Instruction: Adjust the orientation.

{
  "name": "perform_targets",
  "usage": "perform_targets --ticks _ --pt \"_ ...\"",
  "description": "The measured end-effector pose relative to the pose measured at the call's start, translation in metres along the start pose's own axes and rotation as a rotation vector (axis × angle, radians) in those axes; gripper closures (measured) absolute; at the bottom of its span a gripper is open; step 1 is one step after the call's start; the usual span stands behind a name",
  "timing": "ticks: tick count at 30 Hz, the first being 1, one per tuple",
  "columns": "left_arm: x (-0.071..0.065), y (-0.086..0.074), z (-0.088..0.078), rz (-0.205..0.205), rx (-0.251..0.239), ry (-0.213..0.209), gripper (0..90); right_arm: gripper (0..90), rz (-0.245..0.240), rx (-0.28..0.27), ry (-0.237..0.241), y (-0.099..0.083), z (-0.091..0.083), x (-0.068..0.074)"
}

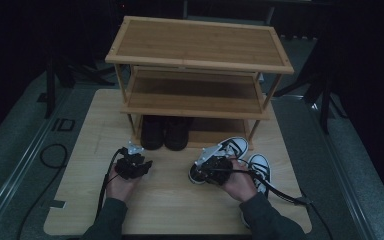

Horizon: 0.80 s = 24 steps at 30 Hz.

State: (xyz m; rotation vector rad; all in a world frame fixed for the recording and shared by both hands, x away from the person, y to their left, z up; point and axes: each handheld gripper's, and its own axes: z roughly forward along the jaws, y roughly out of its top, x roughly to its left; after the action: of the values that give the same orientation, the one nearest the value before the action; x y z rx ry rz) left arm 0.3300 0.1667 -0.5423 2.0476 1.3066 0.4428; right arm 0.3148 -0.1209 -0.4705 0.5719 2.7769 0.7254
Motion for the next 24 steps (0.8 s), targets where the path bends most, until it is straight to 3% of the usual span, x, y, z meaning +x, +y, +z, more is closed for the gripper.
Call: perform_targets --ticks 7,15,24 --pt "0.0 0.0 0.0 -0.001 0.001 -0.001 61.3 86.8 -0.073 0.035 0.001 -0.013 -0.012 0.009" --pt "0.0 0.0 0.0 0.0 0.001 -0.001 61.4 86.5 -0.02 0.008 0.064 -0.043 -0.027 0.004" --pt "-0.001 0.0 0.001 0.002 0.004 -0.001 61.3 85.5 -0.01 0.03 0.064 -0.067 -0.044 0.0"
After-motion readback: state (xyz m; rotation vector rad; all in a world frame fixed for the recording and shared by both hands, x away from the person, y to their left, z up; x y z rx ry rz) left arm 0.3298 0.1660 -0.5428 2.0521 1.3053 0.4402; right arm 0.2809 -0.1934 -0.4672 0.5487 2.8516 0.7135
